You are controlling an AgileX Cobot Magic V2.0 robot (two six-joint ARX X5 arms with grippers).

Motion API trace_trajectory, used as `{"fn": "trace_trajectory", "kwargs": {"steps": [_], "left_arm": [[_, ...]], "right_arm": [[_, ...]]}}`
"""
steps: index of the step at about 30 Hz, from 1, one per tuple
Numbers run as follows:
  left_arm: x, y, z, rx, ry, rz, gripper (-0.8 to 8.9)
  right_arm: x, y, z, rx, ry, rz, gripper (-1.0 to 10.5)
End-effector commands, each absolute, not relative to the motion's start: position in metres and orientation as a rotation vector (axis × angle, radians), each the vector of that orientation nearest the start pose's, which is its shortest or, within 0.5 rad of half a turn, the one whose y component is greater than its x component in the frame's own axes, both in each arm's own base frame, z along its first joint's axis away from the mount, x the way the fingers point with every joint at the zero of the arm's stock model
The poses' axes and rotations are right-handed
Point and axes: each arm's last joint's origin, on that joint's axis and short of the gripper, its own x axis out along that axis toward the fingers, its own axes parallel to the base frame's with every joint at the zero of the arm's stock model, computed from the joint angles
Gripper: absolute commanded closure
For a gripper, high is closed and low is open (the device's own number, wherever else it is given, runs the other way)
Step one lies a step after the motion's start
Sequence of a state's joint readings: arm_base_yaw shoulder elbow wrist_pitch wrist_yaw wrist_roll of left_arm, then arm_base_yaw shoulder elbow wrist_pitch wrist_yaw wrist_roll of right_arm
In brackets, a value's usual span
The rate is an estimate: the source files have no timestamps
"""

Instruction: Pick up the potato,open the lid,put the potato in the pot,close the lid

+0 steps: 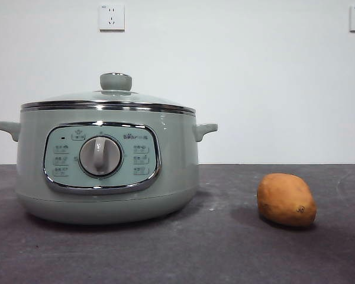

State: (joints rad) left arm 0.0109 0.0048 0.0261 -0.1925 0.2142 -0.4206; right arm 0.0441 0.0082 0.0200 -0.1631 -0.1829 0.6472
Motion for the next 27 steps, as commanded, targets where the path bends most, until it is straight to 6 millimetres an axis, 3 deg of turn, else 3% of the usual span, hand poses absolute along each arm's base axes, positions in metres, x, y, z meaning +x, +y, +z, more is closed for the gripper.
{"fn": "trace_trajectory", "kwargs": {"steps": [1, 8, 14, 21, 27], "left_arm": [[0.093, -0.005, 0.16, -0.44, 0.188, -0.171, 8.21], [0.086, -0.005, 0.197, -0.424, 0.123, -0.186, 8.21], [0.088, -0.006, 0.228, -0.4, 0.155, -0.227, 8.21], [0.107, -0.01, 0.261, -0.325, 0.307, -0.352, 8.21], [0.131, -0.014, 0.282, -0.324, 0.524, -0.494, 8.2]], "right_arm": [[0.095, 0.009, 0.162, 0.663, 0.223, 0.168, 9.6], [0.098, 0.01, 0.198, 0.572, 0.31, 0.182, 9.6], [0.112, 0.014, 0.241, 0.486, 0.375, 0.311, 9.6], [0.134, 0.019, 0.286, 0.423, 0.479, 0.44, 9.5], [0.153, 0.02, 0.309, 0.317, 0.638, 0.444, 9.5]]}}
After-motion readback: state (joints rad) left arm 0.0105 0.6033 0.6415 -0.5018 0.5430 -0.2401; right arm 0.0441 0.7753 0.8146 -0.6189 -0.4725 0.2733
